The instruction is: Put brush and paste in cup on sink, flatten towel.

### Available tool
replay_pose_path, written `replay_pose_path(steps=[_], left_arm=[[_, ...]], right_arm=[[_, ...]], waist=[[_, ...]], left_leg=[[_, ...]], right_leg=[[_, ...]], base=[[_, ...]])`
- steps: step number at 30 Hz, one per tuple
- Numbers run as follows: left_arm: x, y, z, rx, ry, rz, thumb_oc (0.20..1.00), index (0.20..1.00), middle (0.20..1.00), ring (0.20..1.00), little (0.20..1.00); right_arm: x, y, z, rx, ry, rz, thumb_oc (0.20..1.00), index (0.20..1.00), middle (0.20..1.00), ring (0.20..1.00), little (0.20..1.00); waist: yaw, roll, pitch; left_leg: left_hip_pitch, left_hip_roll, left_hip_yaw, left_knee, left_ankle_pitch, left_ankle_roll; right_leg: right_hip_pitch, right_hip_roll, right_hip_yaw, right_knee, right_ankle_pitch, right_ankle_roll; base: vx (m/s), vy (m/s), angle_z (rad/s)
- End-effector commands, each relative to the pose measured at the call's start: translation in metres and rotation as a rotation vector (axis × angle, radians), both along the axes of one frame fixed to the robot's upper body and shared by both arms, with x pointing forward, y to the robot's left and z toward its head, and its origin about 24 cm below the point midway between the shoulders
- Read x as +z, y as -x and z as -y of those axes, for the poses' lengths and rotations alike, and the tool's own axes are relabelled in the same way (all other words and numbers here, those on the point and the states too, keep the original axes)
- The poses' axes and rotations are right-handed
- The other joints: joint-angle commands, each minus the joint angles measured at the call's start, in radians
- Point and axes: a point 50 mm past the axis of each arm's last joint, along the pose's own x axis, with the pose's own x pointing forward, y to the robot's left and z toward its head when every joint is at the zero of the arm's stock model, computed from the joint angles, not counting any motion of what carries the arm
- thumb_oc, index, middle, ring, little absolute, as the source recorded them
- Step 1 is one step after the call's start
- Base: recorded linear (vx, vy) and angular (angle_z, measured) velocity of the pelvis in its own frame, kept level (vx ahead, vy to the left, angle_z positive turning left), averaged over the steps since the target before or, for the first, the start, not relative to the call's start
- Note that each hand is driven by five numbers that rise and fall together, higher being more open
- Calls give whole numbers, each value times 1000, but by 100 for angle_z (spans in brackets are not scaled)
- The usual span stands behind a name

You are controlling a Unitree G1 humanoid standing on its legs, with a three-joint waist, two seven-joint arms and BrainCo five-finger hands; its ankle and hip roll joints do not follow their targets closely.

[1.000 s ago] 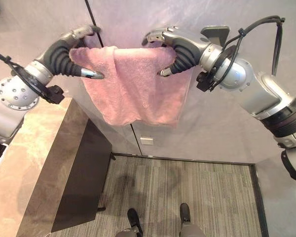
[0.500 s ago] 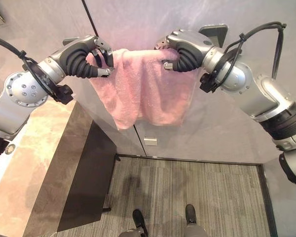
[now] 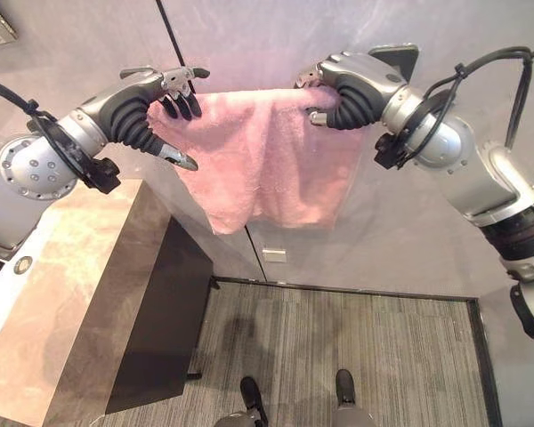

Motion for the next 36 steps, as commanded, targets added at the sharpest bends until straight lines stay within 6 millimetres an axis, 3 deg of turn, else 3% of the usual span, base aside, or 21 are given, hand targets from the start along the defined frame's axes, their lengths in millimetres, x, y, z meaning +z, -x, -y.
replay_pose_path(steps=[1, 15, 26, 36], left_arm=[[29, 10, -34, 153, 1, 114, 1000, 1000, 1000, 1000, 1000], [43, 19, -35, 113, 90, 169, 1000, 1000, 1000, 1000, 1000], [37, 22, -68, 280, 49, 150, 1000, 1000, 1000, 1000, 1000], [34, 23, -72, 268, 116, 160, 1000, 1000, 1000, 1000, 1000]], right_arm=[[2, -3, 42, -127, -51, -9, 200, 200, 200, 200, 200], [0, -1, 47, -131, -51, -17, 200, 200, 200, 200, 200], [-7, -1, 54, -147, -49, -43, 200, 200, 200, 200, 200], [-10, -2, 54, -140, -49, -59, 200, 200, 200, 200, 200]], waist=[[-20, -15, -12], [-16, -15, -20], [-3, -26, -30], [-1, -31, -34]], left_leg=[[44, 54, -25, 4, -10, -74], [45, 53, -27, 4, -15, -72], [67, 55, -25, 4, -23, -70], [75, 56, -27, 4, -24, -71]], right_leg=[[5, -63, 36, 1, -7, 48], [7, -63, 37, 1, -10, 48], [25, -59, 33, 1, -21, 46], [38, -55, 29, 2, -25, 44]], base=[[0, 0, 0], [0, 0, 0], [0, 0, 0], [0, 0, 0]])
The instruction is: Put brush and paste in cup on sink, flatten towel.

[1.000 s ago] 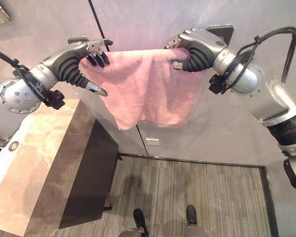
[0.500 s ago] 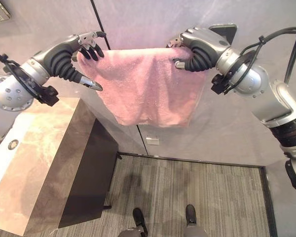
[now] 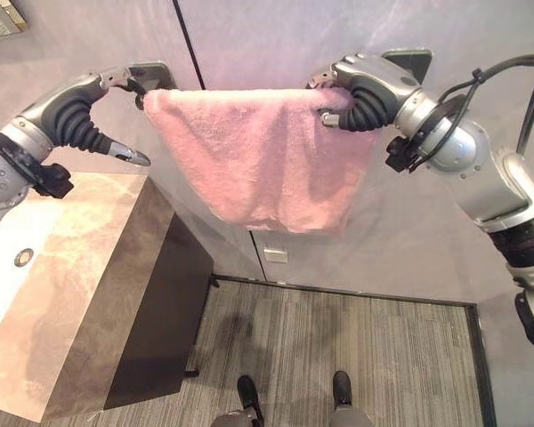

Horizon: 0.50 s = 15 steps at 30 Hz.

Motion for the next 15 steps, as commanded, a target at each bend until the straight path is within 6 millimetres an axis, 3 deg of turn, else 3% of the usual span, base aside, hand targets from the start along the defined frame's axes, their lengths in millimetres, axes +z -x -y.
replay_pose_path(steps=[1, 4, 5, 6, 8, 15], left_arm=[[39, 15, -16, 40, 74, 187, 1000, 1000, 1000, 1000, 1000], [41, 15, -14, 29, 76, 197, 1000, 1000, 1000, 1000, 1000], [41, 15, -14, 28, 76, 198, 1000, 1000, 1000, 1000, 1000], [41, 16, -13, 24, 75, 199, 1000, 1000, 1000, 1000, 1000], [43, 17, -12, 22, 68, 209, 1000, 1000, 1000, 1000, 1000], [45, 27, -13, -12, 112, 258, 1000, 1000, 1000, 1000, 1000]], right_arm=[[-7, -4, 40, -125, -24, -48, 200, 200, 200, 200, 200], [-6, -4, 39, -117, -18, -43, 288, 288, 288, 288, 288], [-5, -4, 39, -116, -19, -39, 366, 366, 366, 366, 366], [-5, -4, 39, -118, -18, -37, 661, 661, 661, 661, 661], [-4, -4, 40, -125, -13, -21, 1000, 1000, 1000, 1000, 1000], [1, 6, 42, -109, 15, 54, 1000, 1000, 1000, 1000, 1000]], waist=[[-13, -9, -45], [-15, -9, -46], [-15, -9, -46], [-15, -9, -47], [-13, -10, -50], [-7, -17, -61]], left_leg=[[63, 57, -21, 4, -22, -72], [63, 57, -22, 4, -22, -72], [63, 57, -23, 4, -22, -72], [63, 58, -23, 4, -22, -73], [63, 58, -24, 4, -22, -73], [77, 60, -28, 4, -27, -71]], right_leg=[[21, -55, 33, 2, -22, 42], [22, -53, 33, 2, -23, 42], [22, -53, 32, 2, -22, 41], [22, -53, 32, 2, -22, 41], [23, -52, 32, 2, -22, 42], [36, -51, 30, 3, -25, 42]], base=[[0, 0, 0], [0, 0, 0], [0, 0, 0], [0, 0, 0], [0, 0, 0], [0, 0, 0]])
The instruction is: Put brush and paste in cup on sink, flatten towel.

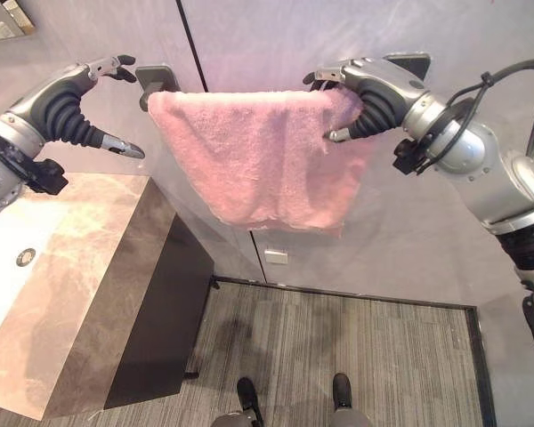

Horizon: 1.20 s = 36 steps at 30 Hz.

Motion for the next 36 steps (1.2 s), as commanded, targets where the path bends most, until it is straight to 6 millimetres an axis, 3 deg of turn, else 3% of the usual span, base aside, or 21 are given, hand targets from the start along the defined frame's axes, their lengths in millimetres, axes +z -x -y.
replay_pose_path(steps=[1, 10, 11, 15, 16, 19, 23, 24, 25, 29, 32, 35, 36], left_arm=[[29, 21, -11, -13, 85, 168, 1000, 1000, 1000, 1000, 1000], [5, 36, -22, -17, 206, 230, 1000, 1000, 1000, 1000, 1000], [-10, 37, -28, -12, 308, 257, 1000, 1000, 1000, 1000, 1000], [-55, 46, -22, -28, 401, 210, 1000, 1000, 1000, 1000, 1000], [-55, 46, -22, -28, 400, 209, 1000, 1000, 1000, 1000, 1000], [-88, 52, -12, -48, 485, 163, 1000, 1000, 1000, 1000, 1000], [-134, 60, 3, -129, 738, 29, 1000, 1000, 1000, 1000, 1000], [-135, 61, 3, -130, 740, 25, 1000, 1000, 1000, 1000, 1000], [-156, 65, 6, -117, 772, -67, 1000, 1000, 1000, 1000, 1000], [-183, 73, 3, -59, 841, -151, 1000, 1000, 1000, 1000, 1000], [-190, 73, 4, -45, 856, -175, 1000, 1000, 1000, 1000, 1000], [-200, 72, 3, -37, 924, -201, 1000, 1000, 1000, 1000, 1000], [-209, 71, 1, -17, 966, -226, 1000, 1000, 1000, 1000, 1000]], right_arm=[[6, 6, 29, -83, -7, 76, 1000, 1000, 1000, 1000, 1000], [5, 30, 47, -80, -22, 209, 1000, 1000, 1000, 1000, 1000], [5, 37, 54, -80, -84, 277, 1000, 1000, 1000, 1000, 1000], [-25, 57, 65, -17, -376, 286, 1000, 1000, 1000, 1000, 1000], [-25, 58, 65, -18, -377, 285, 1000, 1000, 1000, 1000, 1000], [-64, 69, 72, 9, -644, 196, 1000, 1000, 1000, 1000, 1000], [-104, 84, 73, 6, -722, 39, 1000, 1000, 1000, 1000, 1000], [-104, 85, 73, 5, -720, 35, 1000, 1000, 1000, 1000, 1000], [-125, 87, 74, -5, -784, -73, 1000, 1000, 1000, 1000, 1000], [-154, 85, 73, -39, -835, -218, 1000, 1000, 1000, 1000, 1000], [-167, 79, 74, -63, -857, -282, 1000, 1000, 1000, 1000, 1000], [-183, 71, 77, -103, -886, -366, 1000, 1000, 1000, 1000, 1000], [-187, 68, 76, -108, -873, -401, 1000, 1000, 1000, 1000, 1000]], waist=[[-5, -16, -62], [-19, -24, -76], [-29, -23, -74], [-44, -27, -79], [-43, -28, -80], [-55, -27, -74], [-71, -30, -66], [-70, -28, -69], [-74, -25, -61], [-64, -24, -49], [-45, -30, -33], [-16, -37, -25], [-14, -38, -26]], left_leg=[[64, 57, -28, 4, -28, -71], [108, 49, -14, 10, -56, -61], [112, 48, -12, 11, -61, -57], [120, 45, -7, 11, -70, -49], [120, 45, -7, 11, -69, -49], [121, 48, -5, 12, -70, -44], [118, 56, 1, 11, -65, -46], [118, 57, 1, 10, -64, -46], [115, 62, 2, 11, -66, -48], [91, 74, -3, 10, -45, -53], [80, 65, -65, 14, -43, -52], [40, 22, -206, 14, -51, -55], [24, 16, -224, 13, -50, -53]], right_leg=[[24, -55, 29, 3, -26, 43], [57, -57, 37, 1, -37, 47], [56, -58, 44, 1, -38, 48], [57, -54, 56, 2, -44, 45], [56, -54, 57, 2, -43, 45], [53, -49, 62, 2, -48, 39], [38, -35, 72, 0, -43, 35], [38, -35, 72, 0, -43, 35], [32, -28, 77, -1, -46, 35], [4, -7, 93, -2, -36, 26], [3, 3, 99, -2, -38, 18], [1, 7, 91, -2, -37, 6], [3, 2, 78, -2, -37, 5]], base=[[0, 0, 0], [4, 6, -2], [-12, 12, -5], [-13, 1, -8], [-2, -10, -6], [-25, -25, -11], [-41, -39, -5], [-41, -52, -5], [-62, -64, -9], [-64, -79, -12], [-40, -72, -1], [-42, -65, -2], [-57, -46, 4]])
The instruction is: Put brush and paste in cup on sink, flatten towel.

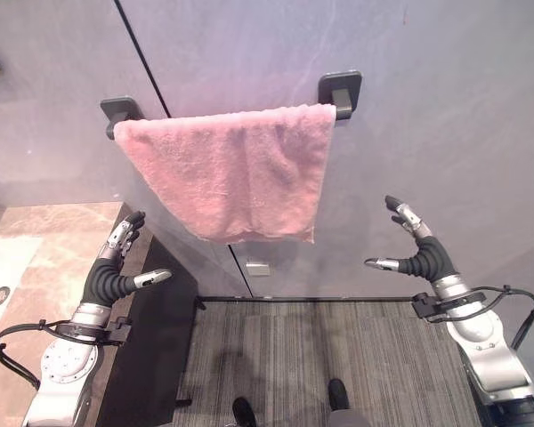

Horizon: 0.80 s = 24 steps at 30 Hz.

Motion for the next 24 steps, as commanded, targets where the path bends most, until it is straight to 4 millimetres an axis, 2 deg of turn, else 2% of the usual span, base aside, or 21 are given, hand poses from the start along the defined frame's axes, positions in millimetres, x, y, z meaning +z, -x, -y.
replay_pose_path(steps=[1, 6, 9, 13, 17, 18, 24], left_arm=[[1, -11, -8, 16, 54, 24, 1000, 1000, 1000, 1000, 1000], [-13, -22, -16, 83, 41, -39, 1000, 1000, 1000, 1000, 1000], [-11, -32, -20, 121, 44, -28, 1000, 1000, 1000, 1000, 1000], [-10, -37, -24, 157, 74, -15, 1000, 1000, 1000, 1000, 1000], [-5, -52, -25, 178, 68, -5, 1000, 1000, 1000, 1000, 1000], [2, -59, -23, 173, 46, 13, 1000, 1000, 1000, 1000, 1000], [19, -75, -22, 180, 9, 63, 1000, 1000, 1000, 1000, 1000]], right_arm=[[17, -16, -7, 51, -51, 64, 1000, 1000, 1000, 1000, 1000], [11, -30, -2, -12, -117, 28, 1000, 1000, 1000, 1000, 1000], [17, -42, -7, -9, -115, 45, 1000, 1000, 1000, 1000, 1000], [17, -50, -9, -21, -99, 37, 1000, 1000, 1000, 1000, 1000], [23, -62, -17, -25, -68, 51, 1000, 1000, 1000, 1000, 1000], [29, -67, -22, -14, -65, 68, 1000, 1000, 1000, 1000, 1000], [44, -75, -33, 7, -84, 125, 1000, 1000, 1000, 1000, 1000]], waist=[[18, -41, -11], [23, -29, -10], [23, -26, -6], [24, -28, -9], [22, -27, 3], [19, -27, 8], [16, -26, 13]], left_leg=[[-55, 13, -151, 15, -7, -47], [-91, 35, -127, 4, 18, -59], [-124, 42, -122, 4, 28, -66], [-126, 48, -112, 4, 28, -65], [-127, 49, -101, 4, 29, -68], [-132, 49, -98, 4, 30, -69], [-147, 50, -85, 4, 32, -72]], right_leg=[[-24, -25, 4, 7, -20, 9], [-52, -33, -18, 7, -14, 14], [-88, -36, -21, 7, 2, 18], [-96, -37, -18, 7, 9, 21], [-107, -43, -9, 7, 14, 25], [-118, -45, -3, 7, 18, 26], [-141, -49, 10, 7, 25, 32]], base=[[-49, -27, 14], [-53, 14, 21], [-60, 15, 4], [20, 10, -1], [4, 20, -1], [0, 0, 0], [19, 25, -12]])
